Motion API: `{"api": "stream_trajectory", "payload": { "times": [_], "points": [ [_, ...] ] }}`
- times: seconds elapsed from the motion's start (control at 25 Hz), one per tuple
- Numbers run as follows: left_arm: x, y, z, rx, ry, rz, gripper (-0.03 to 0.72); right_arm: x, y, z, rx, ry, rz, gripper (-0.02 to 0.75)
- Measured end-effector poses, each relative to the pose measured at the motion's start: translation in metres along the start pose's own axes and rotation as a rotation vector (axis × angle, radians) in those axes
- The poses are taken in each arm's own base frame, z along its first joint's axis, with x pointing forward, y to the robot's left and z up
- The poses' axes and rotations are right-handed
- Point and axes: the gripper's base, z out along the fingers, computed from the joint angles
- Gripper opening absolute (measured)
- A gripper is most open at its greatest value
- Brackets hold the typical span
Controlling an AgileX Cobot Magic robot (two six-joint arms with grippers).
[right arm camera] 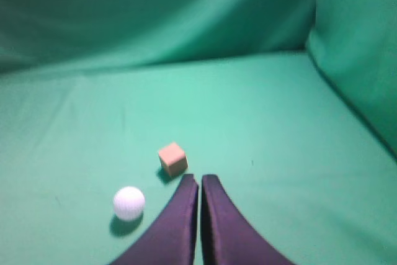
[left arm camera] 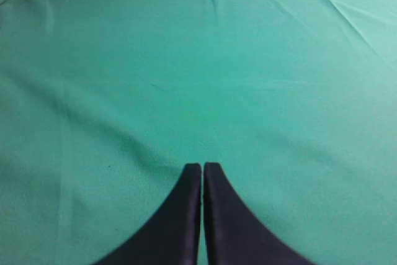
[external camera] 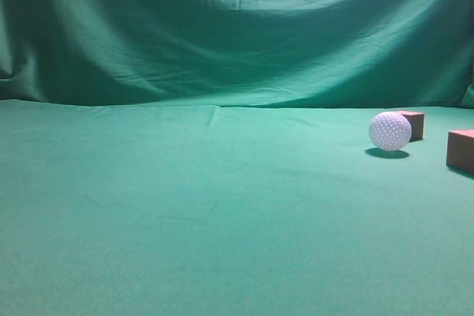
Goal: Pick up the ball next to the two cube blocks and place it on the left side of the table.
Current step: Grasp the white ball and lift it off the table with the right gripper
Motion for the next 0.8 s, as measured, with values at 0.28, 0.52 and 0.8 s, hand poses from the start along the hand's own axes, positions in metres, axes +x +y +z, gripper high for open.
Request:
{"api": "stream_trajectory", "payload": {
  "times": [0.28, 0.52, 0.8],
  "points": [
    [0.000, 0.000, 0.000, 0.000, 0.000, 0.000, 0.000, -0.025, 0.005, 0.054, -0.004, 0.248, -0.069, 0.000],
    [0.000, 0.000, 0.000, 0.000, 0.000, 0.000, 0.000, -0.041, 0.033, 0.103, -0.126, 0.608, -0.239, 0.000],
    [0.000, 0.000, 0.000, 0.000, 0.000, 0.000, 0.000, -0.029, 0.076, 0.176, -0.236, 0.778, -0.345, 0.000]
  ]
}}
